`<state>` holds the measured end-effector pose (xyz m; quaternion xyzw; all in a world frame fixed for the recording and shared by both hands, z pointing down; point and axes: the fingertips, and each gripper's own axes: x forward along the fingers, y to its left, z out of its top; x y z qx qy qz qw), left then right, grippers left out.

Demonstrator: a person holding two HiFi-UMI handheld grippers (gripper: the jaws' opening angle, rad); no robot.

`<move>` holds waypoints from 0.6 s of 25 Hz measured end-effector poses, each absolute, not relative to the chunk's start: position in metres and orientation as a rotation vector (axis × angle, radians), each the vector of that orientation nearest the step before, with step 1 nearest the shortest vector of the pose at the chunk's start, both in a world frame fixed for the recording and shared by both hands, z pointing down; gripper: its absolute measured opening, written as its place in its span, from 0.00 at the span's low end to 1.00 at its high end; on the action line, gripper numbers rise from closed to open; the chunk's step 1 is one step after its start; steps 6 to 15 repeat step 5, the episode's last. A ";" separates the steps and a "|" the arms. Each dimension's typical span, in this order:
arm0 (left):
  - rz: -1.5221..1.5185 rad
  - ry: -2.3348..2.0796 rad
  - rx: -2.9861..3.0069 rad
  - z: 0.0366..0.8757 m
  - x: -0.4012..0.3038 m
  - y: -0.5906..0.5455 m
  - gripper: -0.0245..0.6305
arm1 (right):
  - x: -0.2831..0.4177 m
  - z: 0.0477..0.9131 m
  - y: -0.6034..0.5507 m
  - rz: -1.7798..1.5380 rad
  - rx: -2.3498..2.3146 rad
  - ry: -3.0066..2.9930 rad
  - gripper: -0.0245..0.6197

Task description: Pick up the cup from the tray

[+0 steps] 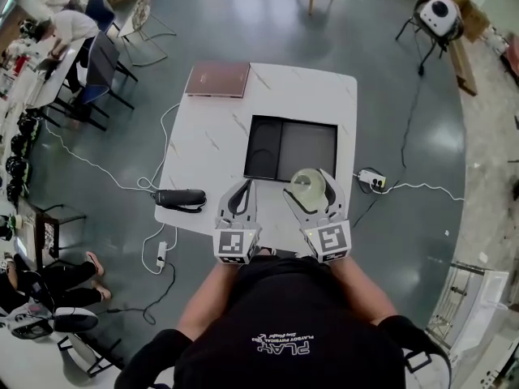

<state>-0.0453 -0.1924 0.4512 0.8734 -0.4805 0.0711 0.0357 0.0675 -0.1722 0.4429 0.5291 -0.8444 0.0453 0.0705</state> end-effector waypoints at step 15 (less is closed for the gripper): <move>0.195 -1.485 2.701 0.450 -0.042 -0.199 0.05 | 0.070 0.442 -0.180 0.097 1.592 -2.540 0.62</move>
